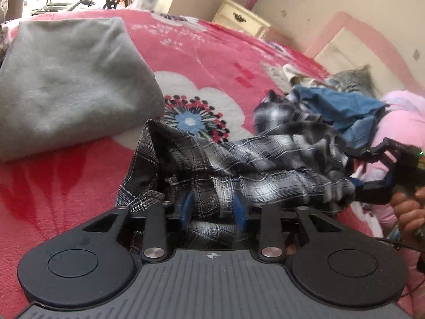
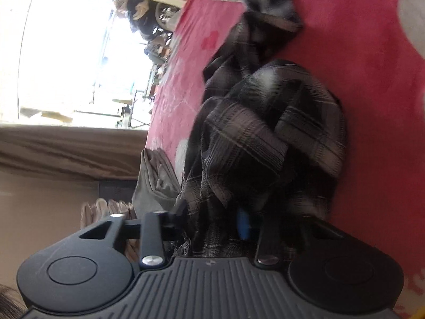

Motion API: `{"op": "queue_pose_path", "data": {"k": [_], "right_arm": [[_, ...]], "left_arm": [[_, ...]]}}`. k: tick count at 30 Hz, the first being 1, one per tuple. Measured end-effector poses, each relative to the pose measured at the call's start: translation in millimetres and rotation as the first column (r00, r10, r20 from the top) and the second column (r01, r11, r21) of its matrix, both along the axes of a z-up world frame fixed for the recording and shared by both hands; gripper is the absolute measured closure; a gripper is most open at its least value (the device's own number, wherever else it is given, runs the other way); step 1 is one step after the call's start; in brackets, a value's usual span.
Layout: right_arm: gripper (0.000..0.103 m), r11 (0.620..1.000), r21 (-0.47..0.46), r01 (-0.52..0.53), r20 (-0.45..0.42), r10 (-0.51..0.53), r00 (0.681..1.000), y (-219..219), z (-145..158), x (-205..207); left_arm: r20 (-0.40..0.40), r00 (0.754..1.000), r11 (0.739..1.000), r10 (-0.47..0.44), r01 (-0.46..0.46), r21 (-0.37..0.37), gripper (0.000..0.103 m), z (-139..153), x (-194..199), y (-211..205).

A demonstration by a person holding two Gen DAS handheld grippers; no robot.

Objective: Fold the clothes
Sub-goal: 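Lift the plaid shirt high off the bed with both tools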

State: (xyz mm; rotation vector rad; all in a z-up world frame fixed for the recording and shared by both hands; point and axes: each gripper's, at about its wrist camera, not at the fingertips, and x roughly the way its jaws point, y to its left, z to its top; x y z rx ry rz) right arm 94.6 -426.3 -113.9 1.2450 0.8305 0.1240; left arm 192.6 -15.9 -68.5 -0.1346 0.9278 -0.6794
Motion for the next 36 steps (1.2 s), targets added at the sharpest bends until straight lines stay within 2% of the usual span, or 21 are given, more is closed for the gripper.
{"op": "queue_pose_path", "data": {"k": [2, 3, 4, 6, 8, 9, 11, 13, 14, 15, 17, 18, 19, 23, 28, 29, 30, 31, 32, 33, 36], "right_arm": [[0.09, 0.999, -0.038, -0.008, 0.019, 0.008, 1.0, 3, 4, 3], [0.091, 0.999, -0.045, -0.009, 0.034, 0.011, 0.999, 3, 5, 6], [0.092, 0.999, -0.048, -0.009, 0.055, 0.012, 0.998, 1, 9, 8], [0.092, 0.999, -0.052, -0.008, 0.091, 0.013, 0.996, -3, 15, 16], [0.092, 0.998, -0.059, -0.015, 0.095, 0.021, 0.995, -6, 19, 26], [0.092, 0.998, -0.056, -0.024, 0.087, 0.028, 0.996, -7, 19, 33], [0.089, 0.999, -0.031, -0.032, 0.055, 0.034, 0.998, -8, 15, 39], [0.084, 0.999, -0.006, -0.036, 0.028, 0.036, 0.999, -8, 12, 43], [0.072, 0.999, -0.007, -0.04, 0.023, 0.04, 0.999, -8, 13, 41], [0.057, 0.998, -0.025, -0.051, 0.027, 0.052, 0.998, -5, 16, 37], [0.044, 0.993, -0.09, -0.082, 0.034, 0.085, 0.996, 3, 25, 27], [0.042, 0.988, -0.113, -0.101, 0.03, 0.105, 0.994, 6, 28, 22], [0.042, 0.984, -0.135, -0.12, 0.025, 0.124, 0.992, 9, 31, 17], [0.037, 0.978, -0.132, -0.162, -0.03, 0.16, 0.987, 16, 25, 20], [0.038, 0.97, -0.129, -0.208, -0.085, 0.198, 0.977, 28, 11, 35], [0.045, 0.97, -0.129, -0.205, -0.098, 0.193, 0.976, 33, 8, 41], [0.058, 0.97, -0.135, -0.204, -0.105, 0.191, 0.976, 35, 7, 43], [0.063, 0.969, -0.14, -0.203, -0.111, 0.188, 0.976, 38, 5, 44], [0.074, 0.971, -0.132, -0.201, -0.093, 0.19, 0.977, 40, 7, 45], [0.08, 0.972, -0.124, -0.2, -0.076, 0.191, 0.979, 41, 9, 45], [0.084, 0.982, -0.052, -0.181, 0.027, 0.183, 0.983, 33, 32, 38]], "left_arm": [[0.031, 0.999, 1.0, -0.017, 0.016, 0.025, 0.074, 4, -6, -2], [0.077, 0.996, 0.998, -0.038, 0.034, 0.053, 0.074, 11, -15, -1], [0.126, 0.99, 0.995, -0.056, 0.046, 0.084, 0.069, 17, -23, 2], [0.228, 0.968, 0.984, -0.101, 0.064, 0.164, 0.065, 28, -40, 7], [0.324, 0.931, 0.961, -0.168, 0.081, 0.265, 0.065, 35, -55, 7], [0.362, 0.908, 0.942, -0.213, 0.092, 0.321, 0.063, 36, -60, 4], [0.414, 0.849, 0.889, -0.328, 0.129, 0.44, 0.062, 33, -70, -8], [0.448, 0.762, 0.813, -0.469, 0.174, 0.555, 0.062, 26, -78, -21], [0.442, 0.727, 0.777, -0.526, 0.2, 0.597, 0.062, 21, -78, -26], [0.421, 0.706, 0.746, -0.569, 0.228, 0.626, 0.062, 16, -77, -30], [0.396, 0.675, 0.699, -0.623, 0.252, 0.67, 0.062, 5, -71, -37], [0.39, 0.663, 0.682, -0.639, 0.253, 0.686, 0.062, 1, -68, -40], [0.386, 0.657, 0.672, -0.648, 0.255, 0.695, 0.062, -2, -64, -43], [0.383, 0.671, 0.692, -0.635, 0.273, 0.668, 0.062, -2, -50, -52], [0.37, 0.696, 0.72, -0.615, 0.305, 0.624, 0.062, 5, -47, -57], [0.368, 0.7, 0.725, -0.612, 0.311, 0.615, 0.062, 7, -47, -57], [0.366, 0.704, 0.73, -0.608, 0.317, 0.605, 0.061, 9, -47, -58], [0.362, 0.706, 0.73, -0.609, 0.321, 0.603, 0.061, 9, -48, -59], [0.354, 0.702, 0.719, -0.618, 0.322, 0.616, 0.061, 6, -50, -61], [0.343, 0.699, 0.706, -0.628, 0.325, 0.63, 0.06, 2, -51, -66], [0.314, 0.684, 0.66, -0.658, 0.324, 0.678, 0.059, -14, -55, -78]]}}
